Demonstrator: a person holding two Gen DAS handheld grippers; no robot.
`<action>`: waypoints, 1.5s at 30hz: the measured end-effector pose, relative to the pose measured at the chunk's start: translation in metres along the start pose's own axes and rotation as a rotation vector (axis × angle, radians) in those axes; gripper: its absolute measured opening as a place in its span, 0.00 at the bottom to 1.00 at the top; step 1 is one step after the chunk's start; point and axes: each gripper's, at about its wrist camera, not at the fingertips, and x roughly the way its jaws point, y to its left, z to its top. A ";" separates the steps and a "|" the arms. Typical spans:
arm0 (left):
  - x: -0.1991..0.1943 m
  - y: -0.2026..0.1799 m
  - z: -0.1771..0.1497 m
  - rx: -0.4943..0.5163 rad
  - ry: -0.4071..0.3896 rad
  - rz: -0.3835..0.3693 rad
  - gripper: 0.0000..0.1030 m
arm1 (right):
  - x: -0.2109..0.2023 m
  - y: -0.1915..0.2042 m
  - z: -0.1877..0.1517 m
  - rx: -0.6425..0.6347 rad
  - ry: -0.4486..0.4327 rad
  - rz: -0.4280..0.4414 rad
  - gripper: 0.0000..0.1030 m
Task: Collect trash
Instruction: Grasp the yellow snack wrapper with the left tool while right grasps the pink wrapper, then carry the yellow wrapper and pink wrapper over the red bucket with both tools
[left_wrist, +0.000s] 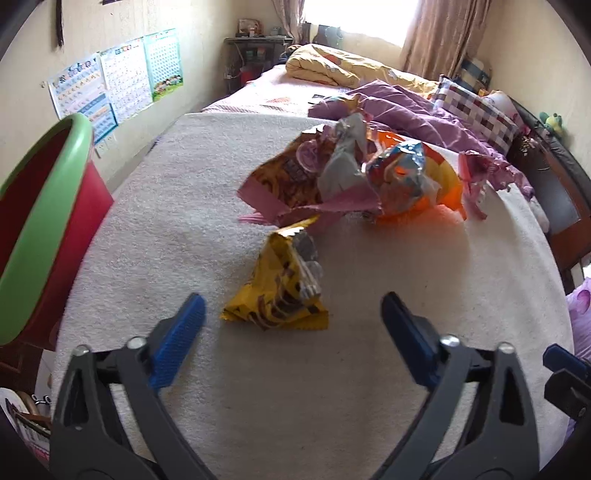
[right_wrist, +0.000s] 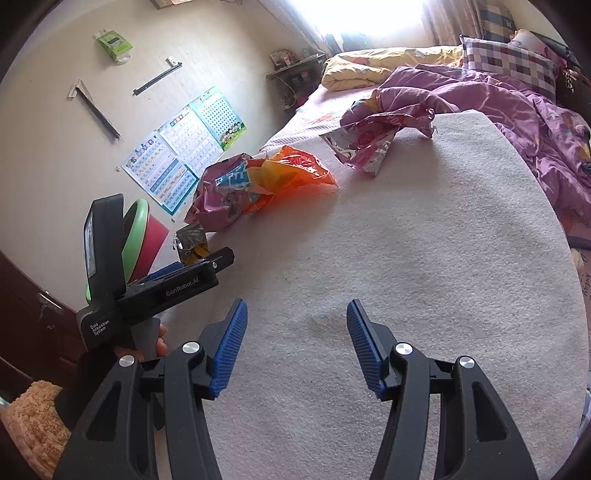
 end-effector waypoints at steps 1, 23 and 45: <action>-0.002 0.001 0.001 -0.002 -0.004 0.007 0.64 | 0.001 -0.001 0.001 -0.002 -0.001 -0.002 0.53; -0.061 -0.004 -0.011 0.083 -0.001 -0.072 0.42 | 0.080 -0.086 0.168 0.251 -0.096 -0.097 0.60; -0.088 0.011 -0.020 0.078 -0.059 -0.117 0.42 | 0.015 0.020 0.088 -0.146 -0.128 -0.055 0.24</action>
